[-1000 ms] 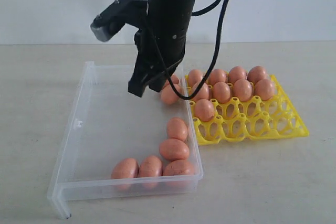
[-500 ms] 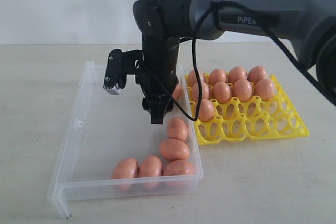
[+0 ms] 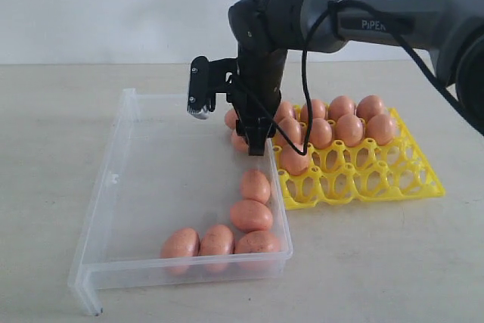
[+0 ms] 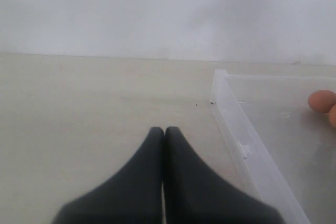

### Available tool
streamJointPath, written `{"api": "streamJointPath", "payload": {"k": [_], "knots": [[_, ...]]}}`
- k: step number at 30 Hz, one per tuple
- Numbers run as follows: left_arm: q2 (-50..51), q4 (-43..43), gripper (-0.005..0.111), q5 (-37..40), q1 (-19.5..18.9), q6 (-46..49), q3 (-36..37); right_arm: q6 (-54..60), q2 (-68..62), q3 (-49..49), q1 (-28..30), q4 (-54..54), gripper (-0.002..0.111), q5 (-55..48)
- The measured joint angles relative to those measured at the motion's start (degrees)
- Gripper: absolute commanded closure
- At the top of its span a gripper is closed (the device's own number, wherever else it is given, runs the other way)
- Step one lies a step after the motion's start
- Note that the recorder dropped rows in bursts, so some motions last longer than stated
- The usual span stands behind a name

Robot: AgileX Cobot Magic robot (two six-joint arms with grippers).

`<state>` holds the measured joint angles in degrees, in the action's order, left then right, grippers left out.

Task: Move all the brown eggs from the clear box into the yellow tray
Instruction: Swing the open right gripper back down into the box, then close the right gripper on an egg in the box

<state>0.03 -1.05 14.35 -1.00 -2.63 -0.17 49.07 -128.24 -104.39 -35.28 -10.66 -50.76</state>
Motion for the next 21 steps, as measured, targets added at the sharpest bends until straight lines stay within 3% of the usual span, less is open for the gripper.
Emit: {"api": "streamJointPath", "payload": {"k": [9, 21], "knots": [[0.0, 0.2, 0.111, 1.7, 0.0, 3.8, 0.0, 10.0, -0.5, 0.0, 0.5, 6.8, 0.050, 4.4], [0.0, 2.5, 0.111, 1.8, 0.0, 3.9, 0.0, 10.9, -0.7, 0.0, 0.5, 11.6, 0.050, 5.5]]}}
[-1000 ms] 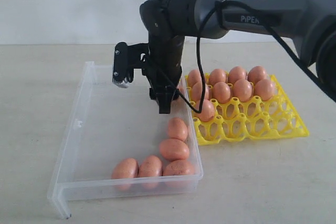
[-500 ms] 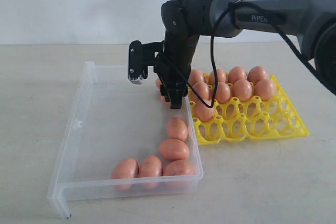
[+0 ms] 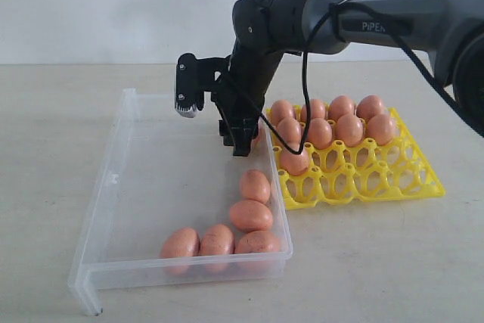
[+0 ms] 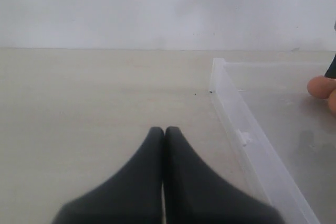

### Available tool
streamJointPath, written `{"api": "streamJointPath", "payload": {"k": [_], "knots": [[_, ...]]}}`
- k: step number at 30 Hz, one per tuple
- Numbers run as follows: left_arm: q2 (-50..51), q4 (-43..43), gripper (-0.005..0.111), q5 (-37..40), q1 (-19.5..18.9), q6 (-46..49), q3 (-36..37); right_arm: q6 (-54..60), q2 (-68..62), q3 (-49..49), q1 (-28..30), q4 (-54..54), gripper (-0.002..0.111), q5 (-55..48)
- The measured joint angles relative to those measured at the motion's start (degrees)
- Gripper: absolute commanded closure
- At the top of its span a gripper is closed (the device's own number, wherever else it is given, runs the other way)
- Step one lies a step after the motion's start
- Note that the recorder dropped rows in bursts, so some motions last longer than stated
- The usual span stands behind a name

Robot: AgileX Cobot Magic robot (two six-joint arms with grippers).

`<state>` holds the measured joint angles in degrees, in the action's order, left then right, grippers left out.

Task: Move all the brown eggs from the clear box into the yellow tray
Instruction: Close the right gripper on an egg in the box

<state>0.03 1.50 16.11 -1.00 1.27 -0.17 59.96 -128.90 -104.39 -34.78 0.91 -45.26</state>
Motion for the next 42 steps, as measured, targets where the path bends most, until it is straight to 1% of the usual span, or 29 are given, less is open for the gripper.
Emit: {"api": "streamJointPath", "payload": {"k": [7, 22, 23, 24, 25, 27, 29, 37, 40, 42], "knots": [[0.0, 0.5, 0.111, 0.0, 0.0, 0.0, 0.0, -4.6, -2.3, 0.0, 0.7, 1.5, 0.050, -0.7], [0.0, 1.0, 0.111, 0.7, 0.0, 0.0, 0.0, -9.6, -2.6, 0.0, 0.7, 1.6, 0.052, -4.7], [0.0, 1.0, 0.111, 0.8, 0.0, 0.0, 0.0, -9.7, -2.6, 0.0, 0.7, 1.6, 0.054, -5.6], [0.0, 1.0, 0.111, 0.9, 0.0, 0.0, 0.0, -9.7, -2.6, 0.0, 0.7, 1.6, 0.060, -6.3], [0.0, 1.0, 0.111, 1.0, 0.0, 0.0, 0.0, -9.8, -2.6, 0.0, 0.7, 1.7, 0.067, -7.2], [0.0, 1.0, 0.111, 1.4, 0.0, 0.0, 0.0, -10.2, -2.6, 0.0, 0.7, 1.7, 0.085, -8.1], [0.0, 1.0, 0.111, 2.4, 0.0, 0.0, 0.0, -10.9, -2.6, 0.0, 0.7, 2.2, 0.108, -8.2], [0.0, 1.0, 0.111, 3.9, 0.0, 0.0, 0.0, -12.3, -2.6, 0.0, 0.7, 9.7, 0.108, -7.8], [0.0, 1.0, 0.111, 4.0, 0.0, 0.0, 0.0, -12.7, -2.6, 0.0, 0.8, 15.5, 0.108, -7.0], [0.0, 1.0, 0.111, 4.0, 0.0, 0.0, 0.0, -12.9, -2.0, 0.0, 0.8, 22.1, 0.108, -6.4]]}}
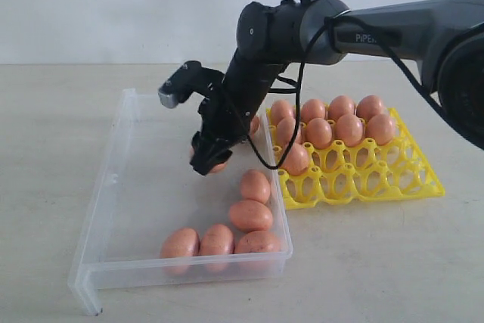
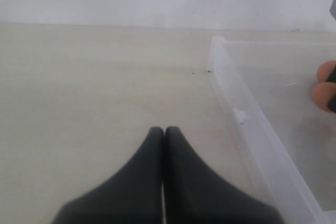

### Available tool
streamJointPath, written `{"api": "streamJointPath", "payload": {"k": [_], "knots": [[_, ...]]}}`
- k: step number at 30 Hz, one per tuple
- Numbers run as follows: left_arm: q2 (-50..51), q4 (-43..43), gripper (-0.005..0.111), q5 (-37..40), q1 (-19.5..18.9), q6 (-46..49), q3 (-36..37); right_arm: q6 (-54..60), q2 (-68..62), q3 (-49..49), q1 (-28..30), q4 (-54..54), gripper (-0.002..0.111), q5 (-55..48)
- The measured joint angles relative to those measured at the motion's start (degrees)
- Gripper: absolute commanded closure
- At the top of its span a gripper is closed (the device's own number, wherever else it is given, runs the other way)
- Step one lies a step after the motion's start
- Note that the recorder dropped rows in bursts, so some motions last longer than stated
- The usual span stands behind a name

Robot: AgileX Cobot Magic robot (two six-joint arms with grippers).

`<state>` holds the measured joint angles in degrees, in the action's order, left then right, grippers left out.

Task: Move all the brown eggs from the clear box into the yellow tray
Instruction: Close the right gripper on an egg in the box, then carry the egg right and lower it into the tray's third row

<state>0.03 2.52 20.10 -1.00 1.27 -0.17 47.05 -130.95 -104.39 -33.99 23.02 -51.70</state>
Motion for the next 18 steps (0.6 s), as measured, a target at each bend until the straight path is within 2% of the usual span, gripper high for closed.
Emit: {"api": "streamJointPath", "payload": {"k": [6, 10, 13, 18], "knots": [[0.0, 0.0, 0.111, 0.0, 0.0, 0.0, 0.0, 0.2, 3.3, 0.0, 0.1, 24.5, 0.109, 2.9], [0.0, 0.0, 0.111, 0.0, 0.0, 0.0, 0.0, 0.1, 5.6, 5.3, -0.1, 38.6, 0.109, 14.2], [0.0, 0.0, 0.111, 0.0, 0.0, 0.0, 0.0, 0.5, 10.5, 15.3, -1.5, 44.5, 0.109, 33.0], [0.0, 0.0, 0.111, 0.0, 0.0, 0.0, 0.0, 7.8, 22.5, 31.4, -6.9, 45.7, 0.109, 70.4]]}}
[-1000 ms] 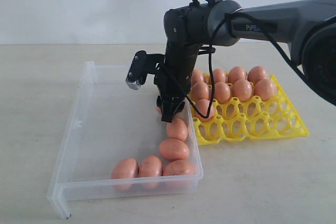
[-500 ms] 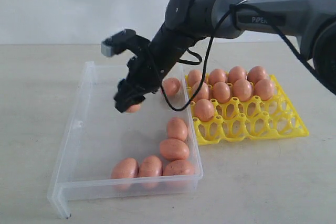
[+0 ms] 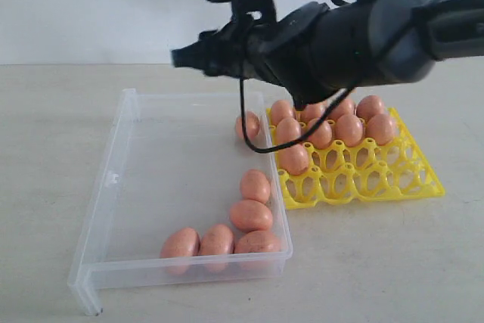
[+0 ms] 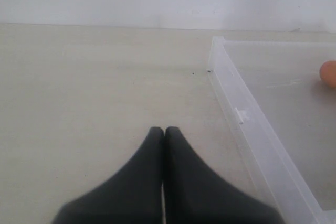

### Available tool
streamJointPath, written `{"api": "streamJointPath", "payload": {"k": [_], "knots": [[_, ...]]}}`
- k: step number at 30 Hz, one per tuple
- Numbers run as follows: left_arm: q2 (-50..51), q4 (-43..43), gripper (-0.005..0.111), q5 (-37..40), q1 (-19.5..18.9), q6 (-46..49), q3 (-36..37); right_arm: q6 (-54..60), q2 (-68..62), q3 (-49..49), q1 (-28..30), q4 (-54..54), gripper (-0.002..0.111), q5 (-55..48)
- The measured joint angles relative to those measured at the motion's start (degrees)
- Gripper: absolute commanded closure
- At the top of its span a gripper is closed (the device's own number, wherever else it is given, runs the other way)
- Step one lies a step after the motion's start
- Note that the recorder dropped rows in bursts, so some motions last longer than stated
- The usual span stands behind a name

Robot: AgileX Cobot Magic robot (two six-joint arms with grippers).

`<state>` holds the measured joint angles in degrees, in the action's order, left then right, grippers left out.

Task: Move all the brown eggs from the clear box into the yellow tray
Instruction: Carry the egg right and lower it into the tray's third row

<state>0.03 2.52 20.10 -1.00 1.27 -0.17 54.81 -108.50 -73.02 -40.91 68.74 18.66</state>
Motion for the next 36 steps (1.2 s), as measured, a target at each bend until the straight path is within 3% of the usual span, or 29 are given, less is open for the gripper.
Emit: {"api": "streamJointPath", "payload": {"k": [4, 6, 8, 10, 13, 15, 18, 20, 23, 36], "knots": [[0.0, 0.0, 0.111, 0.0, 0.0, 0.0, 0.0, -4.4, 5.5, 8.4, 0.4, 0.1, 0.109, 29.0], [0.0, 0.0, 0.111, 0.0, 0.0, 0.0, 0.0, -10.6, 6.5, 11.8, 4.7, -0.6, 0.109, 31.5], [0.0, 0.0, 0.111, 0.0, 0.0, 0.0, 0.0, -19.9, 7.1, 14.0, 11.1, -8.3, 0.109, 23.7], [0.0, -0.1, 0.111, 0.0, 0.0, 0.0, 0.0, -35.8, 7.1, 14.7, 19.0, -28.2, 0.109, 13.1], [0.0, -0.1, 0.111, 0.0, 0.0, 0.0, 0.0, -75.0, 7.1, 14.9, 30.9, -75.4, 0.109, 7.1], [0.0, -0.1, 0.111, 0.0, 0.0, 0.0, 0.0, -99.8, 7.1, 15.0, 38.3, -108.0, 0.109, 15.5], [0.0, -0.1, 0.111, 0.1, 0.0, 0.0, 0.0, -115.7, 6.7, 15.8, 46.6, -135.0, 0.109, 36.6], [0.0, -0.1, 0.111, 0.1, 0.0, 0.0, 0.0, -119.1, 6.3, 17.6, 49.0, -142.1, 0.109, 44.9], [0.0, -0.1, 0.111, 0.1, 0.0, 0.0, 0.0, -119.3, 5.2, 21.8, 49.8, -147.8, 0.109, 47.8], [0.0, -0.1, 0.111, 0.1, 0.0, 0.0, 0.0, -109.9, -0.5, 24.7, 39.8, -145.4, 0.109, 32.2]]}}
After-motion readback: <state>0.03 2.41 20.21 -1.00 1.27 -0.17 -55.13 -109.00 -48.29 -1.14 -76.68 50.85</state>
